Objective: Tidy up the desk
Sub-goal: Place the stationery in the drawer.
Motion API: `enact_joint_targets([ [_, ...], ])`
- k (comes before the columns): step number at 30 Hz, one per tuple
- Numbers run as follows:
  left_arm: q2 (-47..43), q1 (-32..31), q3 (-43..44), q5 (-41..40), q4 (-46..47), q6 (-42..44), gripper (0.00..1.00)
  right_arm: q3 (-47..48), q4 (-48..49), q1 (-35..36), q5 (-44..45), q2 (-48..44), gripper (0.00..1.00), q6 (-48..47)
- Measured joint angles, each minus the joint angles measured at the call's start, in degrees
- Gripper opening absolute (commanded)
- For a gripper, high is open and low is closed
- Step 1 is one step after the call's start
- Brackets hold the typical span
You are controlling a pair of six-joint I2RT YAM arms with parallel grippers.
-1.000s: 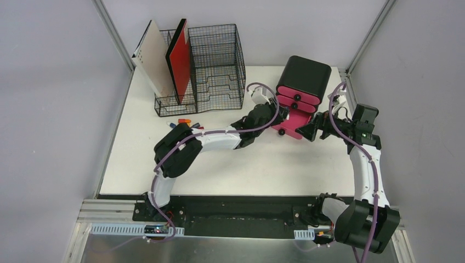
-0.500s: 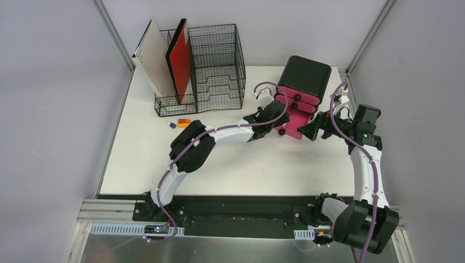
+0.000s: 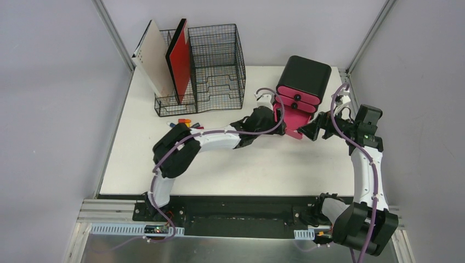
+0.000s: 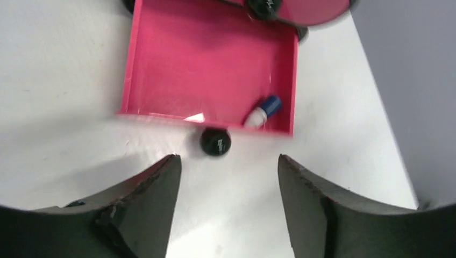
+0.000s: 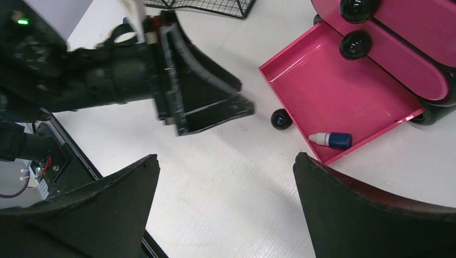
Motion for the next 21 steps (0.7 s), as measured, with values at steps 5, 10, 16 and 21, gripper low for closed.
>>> enact_joint_targets([
  [5, -13.2, 0.1, -12.7, 5.2, 3.5, 13.0, 0.81, 0.0, 0.0, 0.0, -0.2, -0.4, 0.99, -0.2],
  [10, -26.9, 1.2, -23.1, 6.1, 3.7, 21.7, 0.94, 0.0, -0.3, -0.1, -0.2, -0.4, 0.99, -0.5],
  [16, -40.6, 10.0, -36.9, 6.1, -0.3, 24.6, 0.97, 0.0, -0.4, -0.1, -0.1, -0.4, 0.99, -0.9],
  [21, -50.8, 20.2, -47.8, 6.8, -3.6, 22.2, 0.99, 0.0, -0.5, -0.2, 0.0, -0.4, 0.99, -1.4],
])
